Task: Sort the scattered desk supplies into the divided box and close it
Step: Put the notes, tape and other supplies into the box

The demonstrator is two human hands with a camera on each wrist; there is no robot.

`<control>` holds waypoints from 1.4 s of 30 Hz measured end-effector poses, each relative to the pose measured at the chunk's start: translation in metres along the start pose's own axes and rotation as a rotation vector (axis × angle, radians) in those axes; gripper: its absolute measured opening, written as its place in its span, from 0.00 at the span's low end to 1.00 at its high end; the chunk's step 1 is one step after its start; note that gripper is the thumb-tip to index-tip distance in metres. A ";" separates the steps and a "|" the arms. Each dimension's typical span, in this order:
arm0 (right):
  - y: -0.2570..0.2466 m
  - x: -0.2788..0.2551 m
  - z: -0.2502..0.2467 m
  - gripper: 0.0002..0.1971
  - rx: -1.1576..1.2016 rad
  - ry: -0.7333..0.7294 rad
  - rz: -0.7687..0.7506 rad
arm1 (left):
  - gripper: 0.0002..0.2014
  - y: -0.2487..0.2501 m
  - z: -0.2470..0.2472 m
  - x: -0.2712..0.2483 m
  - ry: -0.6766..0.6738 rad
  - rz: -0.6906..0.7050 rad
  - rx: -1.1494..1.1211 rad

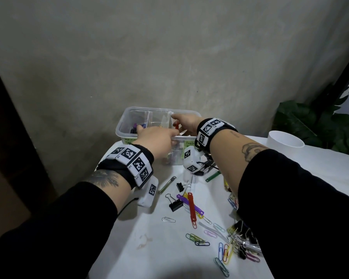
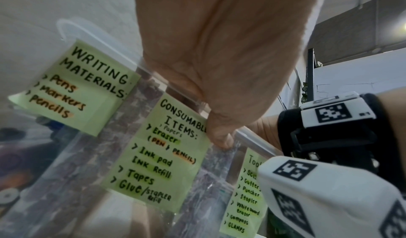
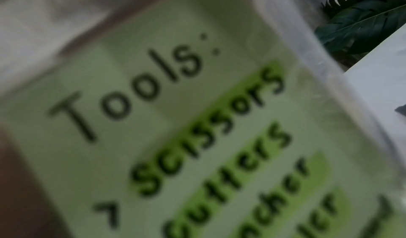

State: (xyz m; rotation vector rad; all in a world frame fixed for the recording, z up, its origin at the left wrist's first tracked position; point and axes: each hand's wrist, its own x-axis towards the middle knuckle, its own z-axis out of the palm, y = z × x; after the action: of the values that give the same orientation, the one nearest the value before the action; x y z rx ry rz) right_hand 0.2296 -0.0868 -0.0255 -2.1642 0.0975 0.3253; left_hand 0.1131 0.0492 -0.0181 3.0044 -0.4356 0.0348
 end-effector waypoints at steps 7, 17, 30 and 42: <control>-0.019 -0.039 -0.048 0.10 -0.126 0.514 -0.325 | 0.21 -0.004 0.005 0.005 0.015 0.017 -0.018; 0.078 -0.073 -0.087 0.17 -0.702 0.139 0.051 | 0.25 -0.001 0.004 0.002 0.016 0.020 -0.021; 0.067 -0.103 -0.076 0.19 -1.107 -0.160 0.041 | 0.28 0.001 0.000 -0.003 0.012 0.031 -0.028; -0.036 -0.148 -0.136 0.11 -0.475 0.425 -0.102 | 0.23 -0.001 0.005 0.002 0.020 0.026 -0.013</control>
State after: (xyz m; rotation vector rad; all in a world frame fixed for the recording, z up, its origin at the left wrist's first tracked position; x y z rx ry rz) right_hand 0.1208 -0.1848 0.1172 -2.6701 0.1610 -0.1973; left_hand 0.1156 0.0493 -0.0227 2.9830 -0.4706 0.0636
